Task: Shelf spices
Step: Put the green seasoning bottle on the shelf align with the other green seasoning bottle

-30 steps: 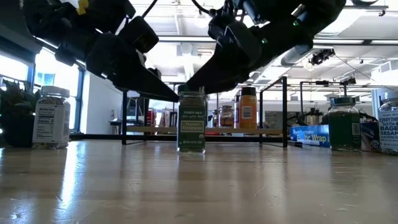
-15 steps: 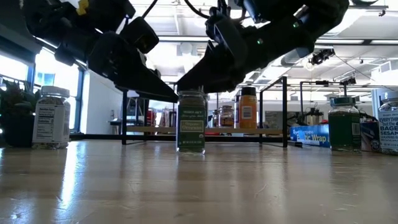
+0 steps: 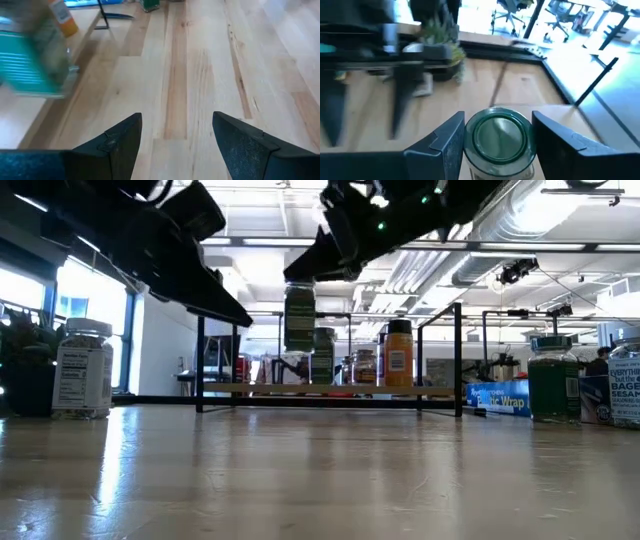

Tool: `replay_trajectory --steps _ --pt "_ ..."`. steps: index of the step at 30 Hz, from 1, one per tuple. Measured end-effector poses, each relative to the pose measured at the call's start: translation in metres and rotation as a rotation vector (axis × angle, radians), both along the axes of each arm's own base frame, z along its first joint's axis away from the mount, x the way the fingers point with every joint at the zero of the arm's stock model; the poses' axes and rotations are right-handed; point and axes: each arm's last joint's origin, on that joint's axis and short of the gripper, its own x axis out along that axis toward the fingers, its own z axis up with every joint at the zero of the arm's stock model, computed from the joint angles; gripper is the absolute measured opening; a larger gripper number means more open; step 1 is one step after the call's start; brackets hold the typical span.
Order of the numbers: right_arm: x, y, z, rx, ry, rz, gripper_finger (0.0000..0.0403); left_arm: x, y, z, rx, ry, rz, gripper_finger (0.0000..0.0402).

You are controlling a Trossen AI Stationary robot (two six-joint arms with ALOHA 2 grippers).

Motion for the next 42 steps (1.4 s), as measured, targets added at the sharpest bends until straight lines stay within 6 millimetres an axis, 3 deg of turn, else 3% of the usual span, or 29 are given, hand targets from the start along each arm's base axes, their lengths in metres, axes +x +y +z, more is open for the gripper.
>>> replay_trajectory --steps 5,11,20,26,35,42 --pt "-0.007 -0.053 -0.008 0.042 0.020 -0.008 0.0188 -0.002 -0.006 0.000 0.005 -0.003 -0.005 0.0239" --pt "-0.015 -0.079 -0.009 0.082 0.021 -0.057 0.0188 -0.002 -0.010 -0.003 -0.004 0.012 -0.009 0.0239" --pt "-0.019 -0.079 -0.016 0.130 0.092 -0.094 0.0188 -0.002 -0.010 -0.002 -0.004 0.004 -0.005 0.0239" --pt "-0.020 -0.082 -0.017 0.099 0.107 -0.171 0.0233 -0.001 -0.010 -0.001 -0.007 -0.006 -0.005 0.0239" --pt "-0.019 -0.080 -0.015 0.072 0.103 -0.157 0.0242 -0.001 -0.010 -0.001 -0.009 -0.012 -0.006 0.0239" --pt "-0.029 -0.066 0.016 0.031 0.038 -0.176 0.0235 -0.001 -0.010 -0.001 -0.010 -0.012 -0.007 0.0239"
